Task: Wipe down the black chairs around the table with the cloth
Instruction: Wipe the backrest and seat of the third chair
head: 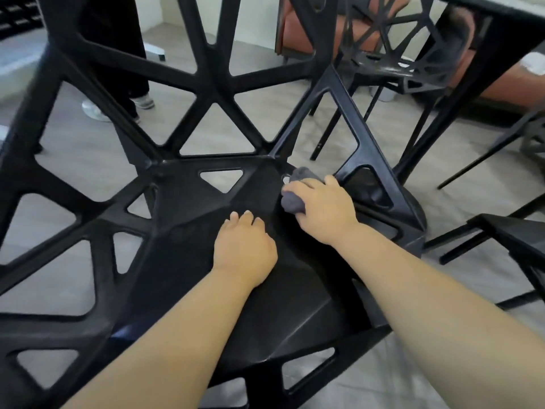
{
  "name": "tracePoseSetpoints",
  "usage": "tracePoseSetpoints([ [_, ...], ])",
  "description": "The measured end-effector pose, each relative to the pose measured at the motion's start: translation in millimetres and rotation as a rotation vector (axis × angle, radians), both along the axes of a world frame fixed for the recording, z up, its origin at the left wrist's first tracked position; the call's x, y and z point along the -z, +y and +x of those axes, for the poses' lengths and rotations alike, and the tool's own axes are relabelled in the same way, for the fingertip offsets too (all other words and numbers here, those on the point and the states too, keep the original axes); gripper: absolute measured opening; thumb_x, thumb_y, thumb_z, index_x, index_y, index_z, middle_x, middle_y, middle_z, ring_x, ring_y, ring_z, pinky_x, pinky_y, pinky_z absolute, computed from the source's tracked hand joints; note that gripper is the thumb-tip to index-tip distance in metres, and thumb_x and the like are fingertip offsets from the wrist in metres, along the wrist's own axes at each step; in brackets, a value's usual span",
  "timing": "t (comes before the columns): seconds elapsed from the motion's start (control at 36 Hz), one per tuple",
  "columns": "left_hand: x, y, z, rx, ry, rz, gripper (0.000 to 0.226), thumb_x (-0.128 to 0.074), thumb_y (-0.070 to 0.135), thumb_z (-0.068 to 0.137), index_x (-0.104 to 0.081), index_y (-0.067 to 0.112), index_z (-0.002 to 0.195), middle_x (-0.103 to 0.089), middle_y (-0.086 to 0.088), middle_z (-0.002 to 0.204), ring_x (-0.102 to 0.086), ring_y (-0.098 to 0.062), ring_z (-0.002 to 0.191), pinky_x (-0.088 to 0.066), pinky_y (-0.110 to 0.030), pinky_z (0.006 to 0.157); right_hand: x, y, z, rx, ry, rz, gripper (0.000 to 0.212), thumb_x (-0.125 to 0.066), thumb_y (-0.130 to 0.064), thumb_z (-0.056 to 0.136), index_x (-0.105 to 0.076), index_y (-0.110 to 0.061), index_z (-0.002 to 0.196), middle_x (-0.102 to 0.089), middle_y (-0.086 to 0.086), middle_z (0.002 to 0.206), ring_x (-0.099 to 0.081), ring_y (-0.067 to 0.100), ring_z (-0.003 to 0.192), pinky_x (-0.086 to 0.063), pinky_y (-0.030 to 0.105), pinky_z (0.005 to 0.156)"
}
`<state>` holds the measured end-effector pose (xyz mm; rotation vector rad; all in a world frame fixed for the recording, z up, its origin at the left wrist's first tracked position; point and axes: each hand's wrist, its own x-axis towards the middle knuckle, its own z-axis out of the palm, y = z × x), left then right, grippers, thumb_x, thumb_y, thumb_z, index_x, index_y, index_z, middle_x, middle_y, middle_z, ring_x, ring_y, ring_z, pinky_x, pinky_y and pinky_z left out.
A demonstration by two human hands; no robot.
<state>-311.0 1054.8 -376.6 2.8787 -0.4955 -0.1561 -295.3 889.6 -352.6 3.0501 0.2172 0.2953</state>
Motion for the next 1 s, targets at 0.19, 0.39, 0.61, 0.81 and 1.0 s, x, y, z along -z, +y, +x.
tracePoseSetpoints([
  [0.19, -8.8, 16.9, -1.9, 0.088, 0.114, -0.013, 0.05, -0.029, 0.032, 0.102, -0.026, 0.014, 0.148, -0.015, -0.003, 0.157, -0.014, -0.021, 0.144, -0.017, -0.031, 0.114, -4.9, -1.9, -7.7, 0.08, 0.168, 0.152, 0.044, -0.055, -0.029, 0.083, -0.047, -0.036, 0.126, -0.059, -0.003, 0.121, -0.05, 0.03, 0.101, -0.046, 0.041, 0.086],
  [0.39, -22.2, 53.9, -18.8, 0.097, 0.173, 0.012, 0.048, -0.037, 0.039, 0.1, -0.038, 0.02, 0.143, -0.021, 0.008, 0.155, -0.023, -0.012, 0.141, -0.028, -0.03, 0.109, -31.7, 6.0, -19.5, 0.117, 0.392, 0.167, 0.038, -0.053, -0.025, 0.075, -0.051, -0.04, 0.109, -0.062, 0.001, 0.107, -0.055, 0.029, 0.098, -0.049, 0.039, 0.08],
  [0.61, -27.6, 88.8, -33.4, 0.071, 0.163, -0.011, 0.043, -0.042, 0.042, 0.097, -0.047, 0.026, 0.137, -0.033, 0.015, 0.149, -0.032, -0.007, 0.135, -0.034, -0.029, 0.107, -47.2, 14.4, -29.2, 0.083, 0.463, 0.171, 0.036, -0.057, -0.026, 0.073, -0.054, -0.044, 0.104, -0.064, -0.006, 0.097, -0.057, 0.021, 0.089, -0.051, 0.035, 0.071],
  [0.81, -38.8, 133.1, -6.1, -0.051, 0.133, 0.08, 0.04, -0.045, 0.046, 0.094, -0.053, 0.024, 0.127, -0.049, 0.006, 0.129, -0.048, -0.018, 0.118, -0.046, -0.037, 0.094, -57.1, 61.8, 2.1, -0.007, 0.118, 0.367, 0.033, -0.063, -0.028, 0.079, -0.052, -0.035, 0.109, -0.055, -0.007, 0.086, -0.052, 0.024, 0.087, -0.041, 0.033, 0.069],
  [1.0, -43.9, 166.2, 37.9, -0.036, -0.058, 0.33, 0.051, -0.043, 0.046, 0.094, -0.041, 0.017, 0.136, -0.035, -0.004, 0.142, -0.024, -0.025, 0.136, -0.028, -0.036, 0.108, -44.5, 134.0, 60.2, -0.033, 0.151, 0.365, 0.032, -0.061, -0.019, 0.08, -0.045, -0.034, 0.104, -0.046, -0.011, 0.096, -0.041, 0.027, 0.104, -0.031, 0.042, 0.084],
])
